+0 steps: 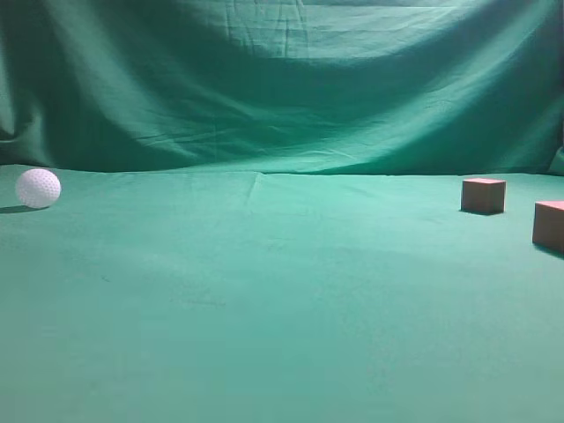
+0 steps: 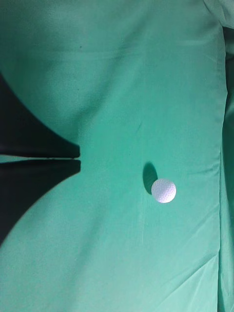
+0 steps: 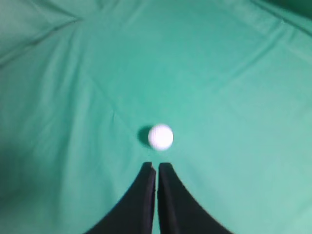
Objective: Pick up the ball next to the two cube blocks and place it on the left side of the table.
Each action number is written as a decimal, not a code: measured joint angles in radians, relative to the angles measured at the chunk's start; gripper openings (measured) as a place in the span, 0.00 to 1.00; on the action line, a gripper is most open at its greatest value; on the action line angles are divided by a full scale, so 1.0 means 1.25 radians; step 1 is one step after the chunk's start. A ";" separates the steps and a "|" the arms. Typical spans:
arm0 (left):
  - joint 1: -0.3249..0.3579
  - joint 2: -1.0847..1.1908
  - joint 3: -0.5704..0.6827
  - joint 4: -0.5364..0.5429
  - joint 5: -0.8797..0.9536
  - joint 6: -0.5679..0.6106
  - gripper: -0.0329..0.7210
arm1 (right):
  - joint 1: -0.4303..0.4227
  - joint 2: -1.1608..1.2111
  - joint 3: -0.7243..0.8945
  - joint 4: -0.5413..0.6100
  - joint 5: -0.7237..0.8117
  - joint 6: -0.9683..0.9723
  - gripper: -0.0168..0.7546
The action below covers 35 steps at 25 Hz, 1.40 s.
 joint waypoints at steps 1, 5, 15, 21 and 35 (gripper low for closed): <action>0.000 0.000 0.000 0.000 0.000 0.000 0.04 | -0.007 -0.023 0.000 -0.011 0.039 0.014 0.02; 0.000 0.000 0.000 0.000 0.000 0.000 0.04 | -0.020 -0.111 0.009 -0.093 0.081 0.060 0.02; 0.000 0.000 0.000 0.000 0.000 0.000 0.04 | -0.020 -0.430 0.413 -0.212 0.023 0.115 0.02; 0.000 0.000 0.000 0.000 0.000 0.000 0.04 | -0.020 -0.666 0.821 -0.211 -0.251 0.127 0.02; 0.000 0.000 0.000 0.000 0.000 0.000 0.04 | -0.020 -1.009 1.333 -0.252 -0.541 0.133 0.02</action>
